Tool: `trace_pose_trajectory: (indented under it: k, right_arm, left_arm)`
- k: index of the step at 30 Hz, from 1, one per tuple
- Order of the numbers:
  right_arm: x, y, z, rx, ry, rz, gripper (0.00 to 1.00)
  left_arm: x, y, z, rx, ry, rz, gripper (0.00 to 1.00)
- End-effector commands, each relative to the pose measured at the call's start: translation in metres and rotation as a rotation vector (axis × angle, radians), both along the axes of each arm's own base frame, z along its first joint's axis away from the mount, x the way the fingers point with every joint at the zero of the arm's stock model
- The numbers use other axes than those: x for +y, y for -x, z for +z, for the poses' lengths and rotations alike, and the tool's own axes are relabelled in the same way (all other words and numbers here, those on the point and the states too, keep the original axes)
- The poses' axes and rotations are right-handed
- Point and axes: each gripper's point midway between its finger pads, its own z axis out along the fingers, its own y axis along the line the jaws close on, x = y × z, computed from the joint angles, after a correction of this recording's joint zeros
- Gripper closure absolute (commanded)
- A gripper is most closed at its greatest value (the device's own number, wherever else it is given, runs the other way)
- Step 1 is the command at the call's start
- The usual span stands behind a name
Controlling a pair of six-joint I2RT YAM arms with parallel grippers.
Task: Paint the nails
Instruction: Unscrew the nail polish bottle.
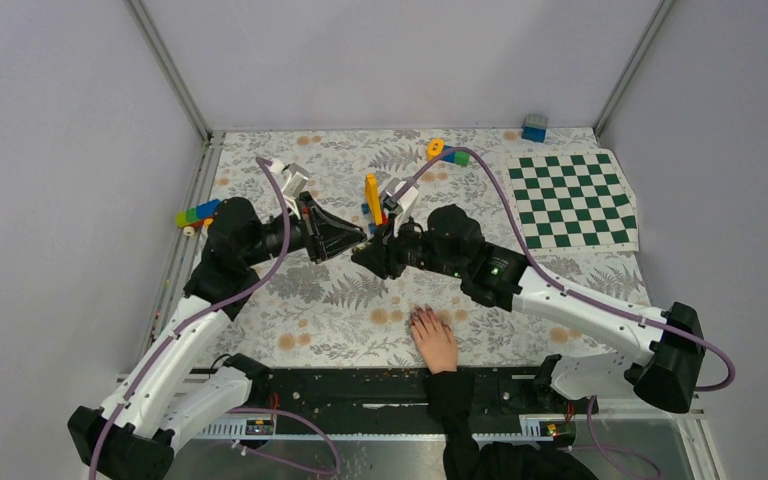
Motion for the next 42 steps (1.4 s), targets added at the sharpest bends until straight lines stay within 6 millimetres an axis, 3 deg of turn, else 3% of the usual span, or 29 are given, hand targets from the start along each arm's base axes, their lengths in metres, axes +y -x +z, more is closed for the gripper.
trace_pose_trajectory:
  k: [1, 11, 18, 20, 23, 27, 28, 34, 39, 42]
  right_arm:
    - [-0.012, -0.047, 0.038, -0.127, -0.053, -0.269, 1.00]
    - [-0.006, -0.060, 0.043, -0.178, -0.041, -0.404, 1.00]
    - [0.001, -0.061, 0.043, -0.184, -0.031, -0.393, 1.00]
    - [0.003, -0.059, 0.045, -0.187, -0.021, -0.372, 1.00]
    - [0.001, -0.056, 0.049, -0.187, -0.024, -0.360, 1.00]
    - [-0.007, -0.052, 0.050, -0.189, -0.029, -0.359, 1.00]
    - [-0.009, -0.050, 0.051, -0.189, -0.034, -0.353, 1.00]
    - [-0.012, -0.041, 0.055, -0.130, -0.129, -0.187, 1.00]
    - [-0.012, -0.012, 0.065, -0.115, -0.218, 0.061, 1.00]
    - [-0.013, 0.004, 0.075, -0.080, -0.273, 0.180, 1.00]
  left_arm:
    - [0.003, -0.004, 0.005, -0.002, -0.022, 0.048, 1.00]
    - [0.011, -0.026, -0.019, 0.107, -0.076, 0.179, 1.00]
    - [0.007, -0.022, -0.013, 0.083, -0.061, 0.131, 1.00]
    - [0.004, -0.015, -0.006, 0.057, -0.046, 0.087, 0.81]
    - [0.008, -0.010, 0.005, -0.008, -0.020, 0.095, 0.39]
    - [0.029, -0.018, 0.015, -0.090, -0.007, 0.230, 0.06]
    - [0.034, -0.021, 0.016, -0.103, 0.000, 0.262, 0.02]
    - [0.046, -0.020, 0.027, -0.164, 0.029, 0.311, 0.01]
    - [0.034, -0.011, 0.030, -0.182, 0.059, 0.193, 0.01]
    - [0.021, 0.008, 0.037, -0.181, 0.104, 0.040, 0.01]
